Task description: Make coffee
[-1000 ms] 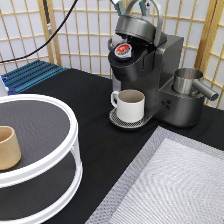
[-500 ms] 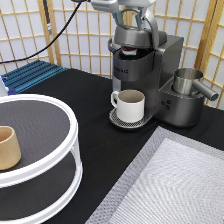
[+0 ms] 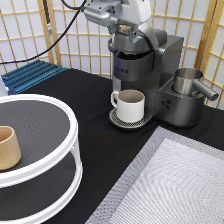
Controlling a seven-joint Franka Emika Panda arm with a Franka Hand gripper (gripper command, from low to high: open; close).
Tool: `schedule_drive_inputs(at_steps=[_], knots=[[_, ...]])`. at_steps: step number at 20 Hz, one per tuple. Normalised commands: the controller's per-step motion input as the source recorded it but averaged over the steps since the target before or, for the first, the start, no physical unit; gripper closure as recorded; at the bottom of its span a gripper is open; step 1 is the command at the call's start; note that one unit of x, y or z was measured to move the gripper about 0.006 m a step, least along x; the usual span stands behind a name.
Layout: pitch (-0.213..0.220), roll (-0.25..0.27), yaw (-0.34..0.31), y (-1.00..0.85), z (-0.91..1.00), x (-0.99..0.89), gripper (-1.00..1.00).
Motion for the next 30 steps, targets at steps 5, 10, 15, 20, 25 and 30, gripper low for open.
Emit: schedule_drive_inputs(at_steps=[5,10,15,20,25,30], knots=[[0.0,-0.017,-0.042,-0.38,0.75,-0.28,-1.0],[-0.015,-0.1,-0.036,0.45,0.74,-0.2,-1.0],[0.042,-0.183,0.01,0.79,0.32,0.24,-1.0],[0.108,-0.221,0.003,0.4,0.16,0.59,-1.0],[0.1,-0.212,-0.003,0.05,0.07,0.57,-1.0],[0.113,-0.209,0.0,0.07,0.01,0.63,-1.0]])
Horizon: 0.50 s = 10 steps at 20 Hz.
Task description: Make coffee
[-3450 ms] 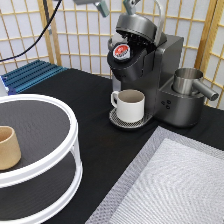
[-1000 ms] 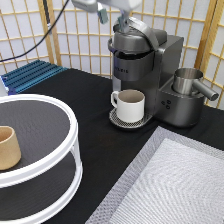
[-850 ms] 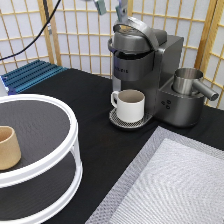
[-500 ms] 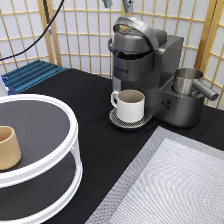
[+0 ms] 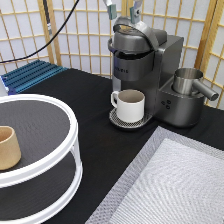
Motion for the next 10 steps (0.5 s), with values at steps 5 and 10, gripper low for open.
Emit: schedule_drive_inputs(at_steps=[5,10], knots=[[0.111,-0.233,0.0,0.33,-0.01,0.6,-1.0],[0.099,-0.208,0.0,0.26,-0.18,0.5,-1.0]])
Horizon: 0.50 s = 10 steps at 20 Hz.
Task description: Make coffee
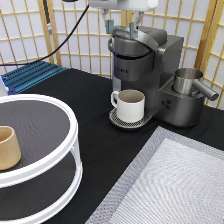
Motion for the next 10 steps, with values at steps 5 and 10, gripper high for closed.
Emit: schedule_drive_inputs(at_steps=[5,10], knots=[[0.118,-0.213,0.005,0.25,-0.27,0.67,-1.0],[0.14,-0.1,0.001,-0.05,-0.52,0.53,-1.0]])
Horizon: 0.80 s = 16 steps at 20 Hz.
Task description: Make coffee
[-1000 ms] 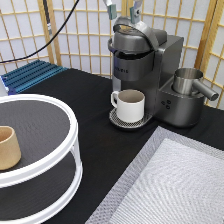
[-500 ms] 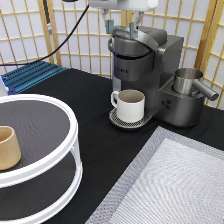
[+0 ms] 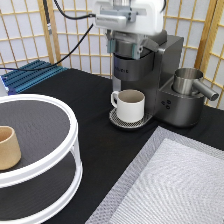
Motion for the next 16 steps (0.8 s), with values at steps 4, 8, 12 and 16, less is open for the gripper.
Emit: schedule_drive_inputs(at_steps=[4,8,12,16], knots=[[0.166,-0.029,0.0,-0.24,-0.7,0.34,-1.0],[0.208,0.0,0.0,-0.09,-0.17,0.19,-1.0],[0.221,0.043,0.013,-0.04,0.77,0.08,-1.0],[0.17,0.142,0.046,-0.43,0.86,0.22,-1.0]])
